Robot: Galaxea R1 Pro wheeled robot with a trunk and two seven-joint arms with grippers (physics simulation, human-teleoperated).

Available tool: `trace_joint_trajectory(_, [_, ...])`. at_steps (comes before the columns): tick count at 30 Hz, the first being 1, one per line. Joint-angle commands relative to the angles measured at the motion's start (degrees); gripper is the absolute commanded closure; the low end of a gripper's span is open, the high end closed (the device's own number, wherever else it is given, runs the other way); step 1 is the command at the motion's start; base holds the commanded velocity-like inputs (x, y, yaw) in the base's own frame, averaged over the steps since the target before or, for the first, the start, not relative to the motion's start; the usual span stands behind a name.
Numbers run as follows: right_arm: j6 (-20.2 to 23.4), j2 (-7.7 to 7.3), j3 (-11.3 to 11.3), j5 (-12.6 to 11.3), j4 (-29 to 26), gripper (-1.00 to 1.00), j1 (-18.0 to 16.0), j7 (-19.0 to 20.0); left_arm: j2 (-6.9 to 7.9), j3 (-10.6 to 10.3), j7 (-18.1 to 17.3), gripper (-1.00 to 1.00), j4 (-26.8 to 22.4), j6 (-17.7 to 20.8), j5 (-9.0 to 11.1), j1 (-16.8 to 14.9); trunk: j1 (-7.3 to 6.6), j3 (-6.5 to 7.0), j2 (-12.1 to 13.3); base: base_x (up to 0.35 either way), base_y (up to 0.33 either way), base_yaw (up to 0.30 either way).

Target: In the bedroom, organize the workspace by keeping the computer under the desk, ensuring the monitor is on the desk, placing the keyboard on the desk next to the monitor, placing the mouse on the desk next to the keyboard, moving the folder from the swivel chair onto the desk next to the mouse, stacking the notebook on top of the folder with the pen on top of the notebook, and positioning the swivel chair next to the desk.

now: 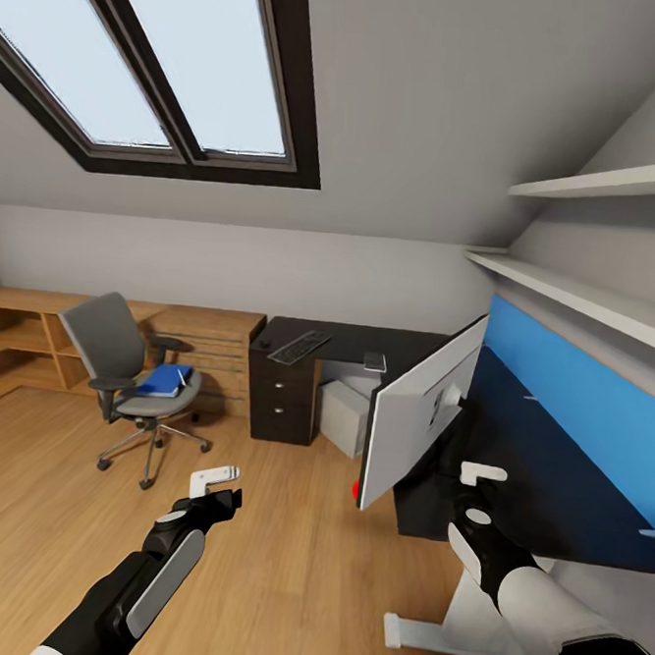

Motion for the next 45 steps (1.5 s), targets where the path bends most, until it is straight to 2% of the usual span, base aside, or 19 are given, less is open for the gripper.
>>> trace_joint_trajectory(1, [-0.23, -0.04, 0.49, -0.6, 0.03, -1.0, -0.06, -0.24, 0.07, -0.21, 0.53, -1.0, -0.1, 0.09, 0.51, -0.06, 0.04, -0.11, -0.1, 0.03, -0.012, 0.0])
trace_joint_trajectory(13, [-0.25, -0.04, 0.49, -0.59, 0.03, -1.0, -0.06, -0.24, 0.07, -0.21, 0.49, -1.0, -0.14, 0.1, 0.5, -0.06, 0.04, -0.11, -0.1, 0.126, -0.035, 0.0])
trace_joint_trajectory(28, [-0.25, -0.04, 0.49, -0.59, 0.03, -1.0, -0.06, -0.24, -0.16, -0.17, 0.45, -1.0, -1.26, 0.12, 0.74, -0.06, 0.04, -0.11, -0.1, 0.025, -0.021, 0.0])
trace_joint_trajectory(45, [-0.25, -0.07, 0.49, -0.59, 0.03, -1.0, -0.06, -0.24, -0.28, -0.12, 0.57, -1.0, -1.8, 0.04, 0.79, -0.06, 3.77, -3.16, -6.92, 0.0, 0.0, 0.0])
